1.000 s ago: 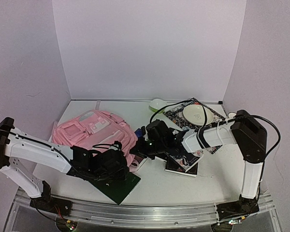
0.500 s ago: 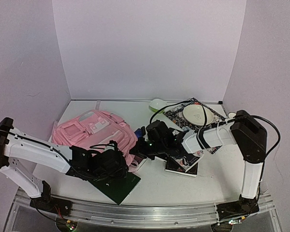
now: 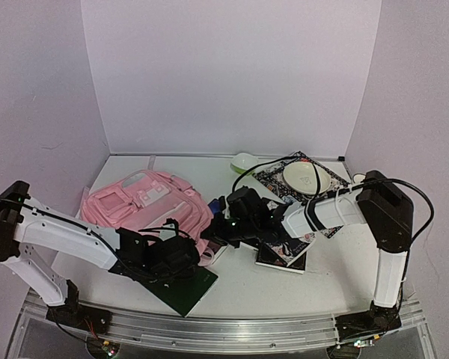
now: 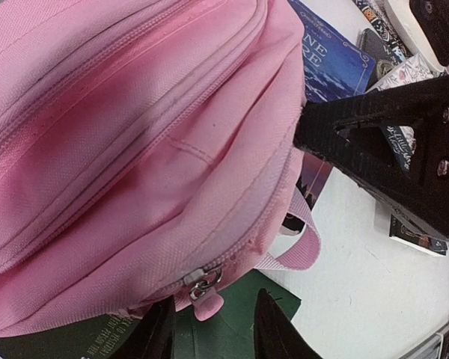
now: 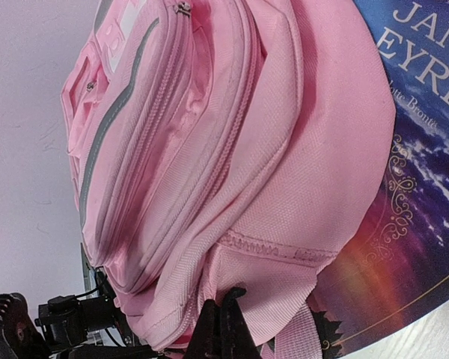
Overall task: Pack the student bag
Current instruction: Grab the largest pocket of the student bag.
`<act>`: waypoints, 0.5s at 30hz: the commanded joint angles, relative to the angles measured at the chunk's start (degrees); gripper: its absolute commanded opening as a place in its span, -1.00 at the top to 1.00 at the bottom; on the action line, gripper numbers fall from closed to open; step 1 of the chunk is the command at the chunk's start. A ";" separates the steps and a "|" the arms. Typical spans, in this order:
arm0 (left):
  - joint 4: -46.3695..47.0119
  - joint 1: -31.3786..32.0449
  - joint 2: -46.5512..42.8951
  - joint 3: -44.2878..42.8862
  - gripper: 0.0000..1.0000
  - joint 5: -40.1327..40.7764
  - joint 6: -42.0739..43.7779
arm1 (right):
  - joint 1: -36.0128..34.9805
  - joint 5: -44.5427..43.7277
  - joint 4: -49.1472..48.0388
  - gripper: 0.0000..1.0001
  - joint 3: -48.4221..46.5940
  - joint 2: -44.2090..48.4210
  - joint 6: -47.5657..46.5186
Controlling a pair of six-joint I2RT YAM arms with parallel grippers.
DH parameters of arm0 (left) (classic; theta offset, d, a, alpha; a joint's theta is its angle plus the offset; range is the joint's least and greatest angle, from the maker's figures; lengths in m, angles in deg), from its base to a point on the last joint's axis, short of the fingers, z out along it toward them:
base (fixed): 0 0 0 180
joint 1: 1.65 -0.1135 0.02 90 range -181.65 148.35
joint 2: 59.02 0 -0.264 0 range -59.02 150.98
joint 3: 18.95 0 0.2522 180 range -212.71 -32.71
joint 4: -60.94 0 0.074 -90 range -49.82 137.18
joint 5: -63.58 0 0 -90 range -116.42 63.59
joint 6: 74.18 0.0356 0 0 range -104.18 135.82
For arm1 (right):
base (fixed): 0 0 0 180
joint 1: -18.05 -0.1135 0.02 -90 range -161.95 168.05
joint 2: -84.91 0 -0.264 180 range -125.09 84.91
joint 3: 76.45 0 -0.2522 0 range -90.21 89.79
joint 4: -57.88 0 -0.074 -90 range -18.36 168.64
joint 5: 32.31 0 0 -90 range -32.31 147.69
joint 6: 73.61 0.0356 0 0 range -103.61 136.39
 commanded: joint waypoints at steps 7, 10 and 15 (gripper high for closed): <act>-0.70 -0.78 4.77 -4.69 0.64 6.31 -2.09 | -1.13 3.30 -2.72 1.00 1.41 -0.30 1.50; -0.75 -0.76 4.94 -4.65 0.88 5.89 -2.23 | -1.14 3.24 -2.72 1.00 1.55 -0.36 1.31; -1.46 -0.76 2.45 -3.20 1.00 4.35 -1.21 | -0.44 2.24 -2.50 1.00 1.69 0.05 0.26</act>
